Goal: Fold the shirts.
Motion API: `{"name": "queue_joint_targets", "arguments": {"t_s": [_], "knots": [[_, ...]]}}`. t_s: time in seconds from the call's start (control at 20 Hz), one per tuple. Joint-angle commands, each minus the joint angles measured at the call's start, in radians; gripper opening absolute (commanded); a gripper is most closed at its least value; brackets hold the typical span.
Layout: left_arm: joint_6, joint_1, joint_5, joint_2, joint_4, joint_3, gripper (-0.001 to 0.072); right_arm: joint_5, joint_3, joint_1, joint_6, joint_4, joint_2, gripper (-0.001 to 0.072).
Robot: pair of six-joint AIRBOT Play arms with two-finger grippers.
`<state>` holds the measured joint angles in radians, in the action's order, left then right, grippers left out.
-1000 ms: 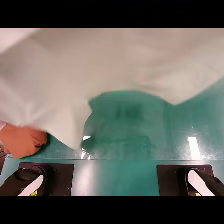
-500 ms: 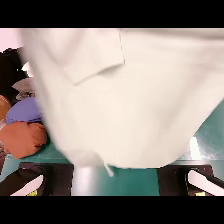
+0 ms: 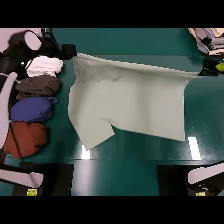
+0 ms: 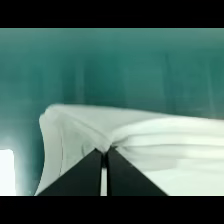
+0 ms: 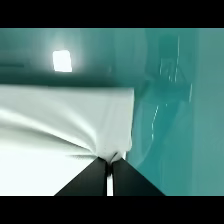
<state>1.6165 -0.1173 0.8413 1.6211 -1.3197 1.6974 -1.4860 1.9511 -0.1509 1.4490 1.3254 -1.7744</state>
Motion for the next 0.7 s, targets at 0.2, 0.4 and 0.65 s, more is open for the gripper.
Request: {"name": "queue_joint_targets", "arguments": {"t_s": [0.2, 0.4, 0.65], "knots": [[-0.229, 0.07, 0.075, 0.079, 0.074, 0.036, 0.0025, 0.141, -0.004, 0.059, -0.044, 0.012, -0.027, 0.0016], [-0.308, 0.07, 0.167, 0.08, 0.071, -0.043, 0.0024, 0.132, -0.151, 0.089, -0.043, 0.011, 0.002, 0.0016], [-0.306, 0.071, 0.094, 0.08, 0.068, -0.173, 0.0026, 0.282, -0.38, 0.143, -0.032, 0.01, 0.072, 0.0017]]}}
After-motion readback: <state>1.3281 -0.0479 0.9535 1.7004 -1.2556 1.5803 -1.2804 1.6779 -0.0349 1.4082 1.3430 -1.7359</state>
